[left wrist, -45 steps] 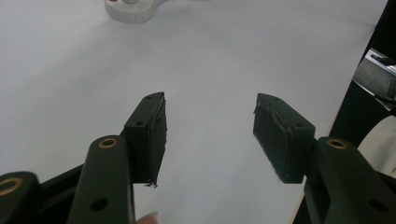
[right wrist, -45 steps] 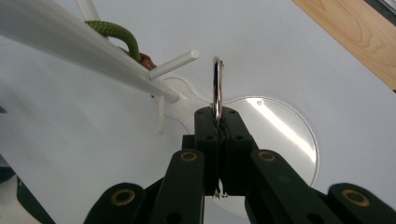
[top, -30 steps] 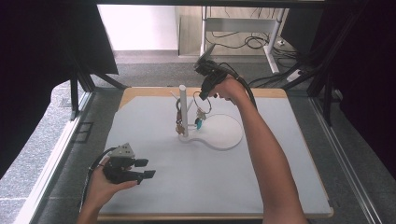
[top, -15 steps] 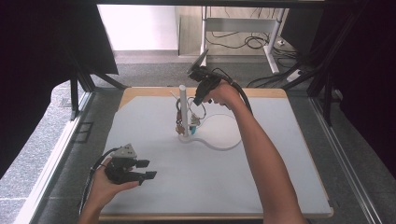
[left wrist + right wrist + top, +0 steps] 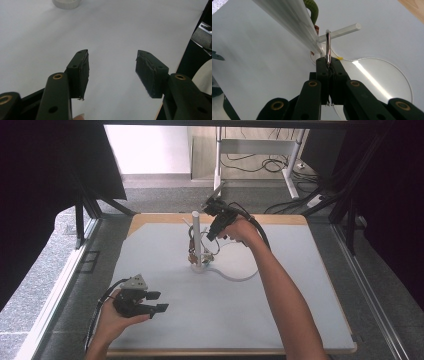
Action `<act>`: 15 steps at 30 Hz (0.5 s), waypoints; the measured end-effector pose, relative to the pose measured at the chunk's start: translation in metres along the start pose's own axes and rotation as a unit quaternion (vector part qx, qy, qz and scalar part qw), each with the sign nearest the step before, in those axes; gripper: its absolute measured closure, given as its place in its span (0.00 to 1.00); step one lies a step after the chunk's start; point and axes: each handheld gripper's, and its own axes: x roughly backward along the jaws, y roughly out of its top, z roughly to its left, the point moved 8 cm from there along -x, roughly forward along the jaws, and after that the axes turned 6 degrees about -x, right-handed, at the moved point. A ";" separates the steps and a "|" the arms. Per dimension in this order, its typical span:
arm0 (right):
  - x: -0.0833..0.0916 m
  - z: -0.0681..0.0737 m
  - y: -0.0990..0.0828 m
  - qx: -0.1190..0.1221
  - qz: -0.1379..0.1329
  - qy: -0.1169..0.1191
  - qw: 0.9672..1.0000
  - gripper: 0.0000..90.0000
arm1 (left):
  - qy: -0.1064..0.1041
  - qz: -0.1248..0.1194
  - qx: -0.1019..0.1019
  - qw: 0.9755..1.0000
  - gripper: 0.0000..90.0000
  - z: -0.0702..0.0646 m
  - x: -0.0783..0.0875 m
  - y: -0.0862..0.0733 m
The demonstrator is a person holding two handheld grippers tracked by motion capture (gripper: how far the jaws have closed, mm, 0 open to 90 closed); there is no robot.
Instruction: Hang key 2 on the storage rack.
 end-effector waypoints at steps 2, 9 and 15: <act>-0.003 0.000 -0.002 -0.003 -0.001 0.003 1.000 0.96 | 0.001 0.002 0.000 1.000 0.50 0.000 -0.001 0.000; -0.008 0.001 -0.005 -0.003 -0.005 0.013 1.000 0.96 | 0.000 0.003 0.000 1.000 0.50 -0.001 -0.003 0.000; -0.009 0.001 -0.010 -0.003 -0.003 0.018 1.000 0.93 | 0.000 0.002 0.002 1.000 0.50 -0.001 -0.003 0.000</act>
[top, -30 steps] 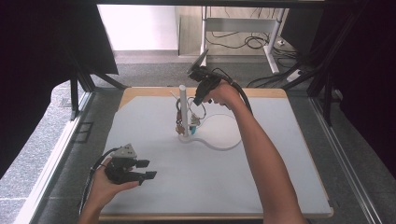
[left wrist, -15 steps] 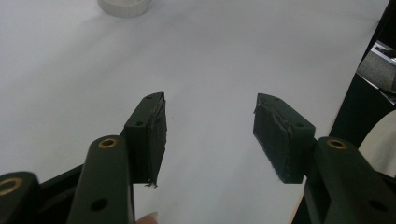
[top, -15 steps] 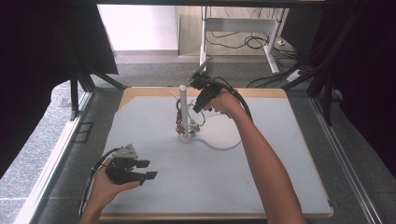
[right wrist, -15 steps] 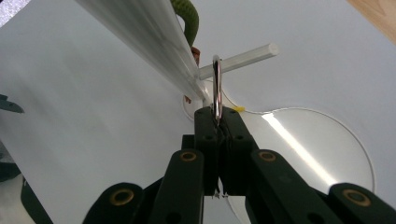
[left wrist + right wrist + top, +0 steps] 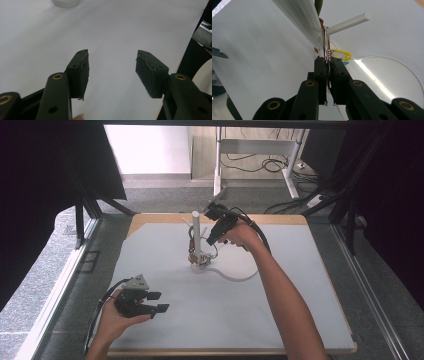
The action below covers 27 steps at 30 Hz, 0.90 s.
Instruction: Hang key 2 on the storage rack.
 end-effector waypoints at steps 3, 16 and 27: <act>0.002 0.000 -0.001 -0.001 -0.006 0.005 1.000 0.94 | -0.001 0.000 0.000 1.000 0.50 0.000 0.000 0.000; 0.018 -0.004 -0.015 0.007 -0.027 0.000 1.000 0.79 | 0.001 0.004 -0.002 1.000 0.50 0.000 0.000 -0.001; 0.039 -0.014 -0.051 0.000 -0.080 -0.011 0.997 0.60 | 0.002 0.009 -0.006 1.000 0.49 0.000 -0.002 -0.002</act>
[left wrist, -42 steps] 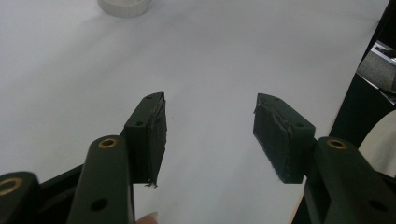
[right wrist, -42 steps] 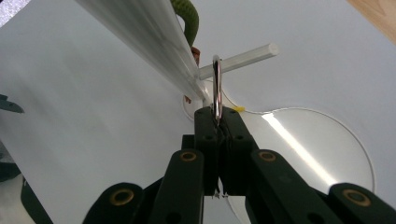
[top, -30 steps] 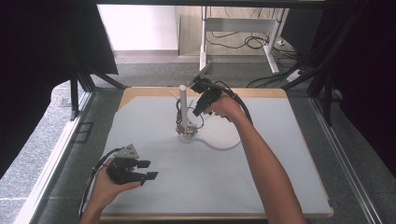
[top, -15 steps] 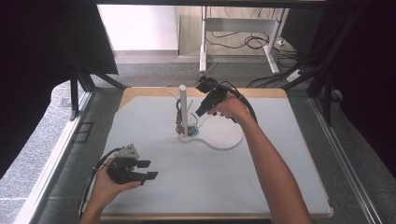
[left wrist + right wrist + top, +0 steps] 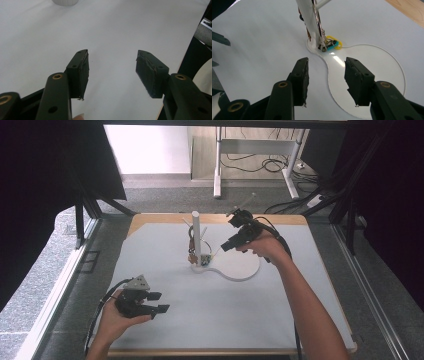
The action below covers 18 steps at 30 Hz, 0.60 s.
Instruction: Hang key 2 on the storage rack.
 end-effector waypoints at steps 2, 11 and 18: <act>0.005 -0.002 -0.009 0.000 -0.011 -0.001 1.000 0.58 | 0.002 0.003 -0.001 1.000 0.49 0.000 0.000 0.000; 0.015 -0.006 -0.067 0.009 -0.050 0.008 0.999 0.57 | 0.008 0.005 0.002 1.000 0.49 0.001 0.002 -0.001; 0.006 -0.010 -0.128 0.003 -0.077 0.013 0.997 0.57 | 0.011 0.006 0.006 1.000 0.49 0.002 0.002 -0.003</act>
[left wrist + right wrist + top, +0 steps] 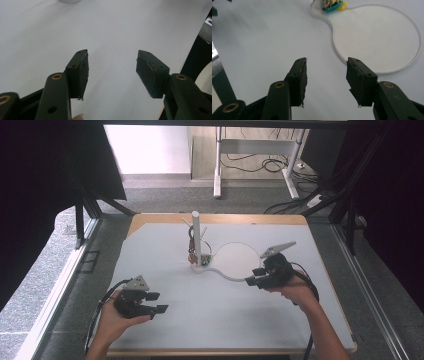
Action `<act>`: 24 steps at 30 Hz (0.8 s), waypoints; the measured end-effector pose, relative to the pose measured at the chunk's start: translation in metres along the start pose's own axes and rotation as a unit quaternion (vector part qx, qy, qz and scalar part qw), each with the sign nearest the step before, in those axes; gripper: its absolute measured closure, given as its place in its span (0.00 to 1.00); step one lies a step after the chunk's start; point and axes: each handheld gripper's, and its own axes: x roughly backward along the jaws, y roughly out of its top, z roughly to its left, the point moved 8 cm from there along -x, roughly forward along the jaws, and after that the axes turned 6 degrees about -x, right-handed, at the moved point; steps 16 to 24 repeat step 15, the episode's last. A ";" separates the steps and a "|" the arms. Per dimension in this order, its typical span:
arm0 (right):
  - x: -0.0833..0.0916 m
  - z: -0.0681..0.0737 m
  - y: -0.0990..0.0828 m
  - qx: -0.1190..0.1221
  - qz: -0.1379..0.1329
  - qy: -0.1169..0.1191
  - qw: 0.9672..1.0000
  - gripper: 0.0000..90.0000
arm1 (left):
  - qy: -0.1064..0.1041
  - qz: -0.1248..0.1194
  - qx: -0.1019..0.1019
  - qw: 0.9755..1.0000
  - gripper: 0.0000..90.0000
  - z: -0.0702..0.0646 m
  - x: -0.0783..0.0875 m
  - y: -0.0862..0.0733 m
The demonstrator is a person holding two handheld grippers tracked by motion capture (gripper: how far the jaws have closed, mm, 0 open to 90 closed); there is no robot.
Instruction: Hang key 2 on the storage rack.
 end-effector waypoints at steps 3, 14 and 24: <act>-0.004 -0.002 -0.025 -0.010 -0.007 0.004 1.000 0.57 | 0.002 0.002 0.000 1.000 0.49 0.001 0.001 0.000; -0.012 -0.008 -0.043 -0.016 -0.026 -0.036 0.999 0.50 | -0.001 -0.007 0.005 1.000 0.48 0.002 0.003 0.001; -0.010 -0.009 -0.044 -0.021 -0.038 -0.045 0.998 0.50 | 0.000 -0.008 0.003 1.000 0.49 0.002 0.003 0.001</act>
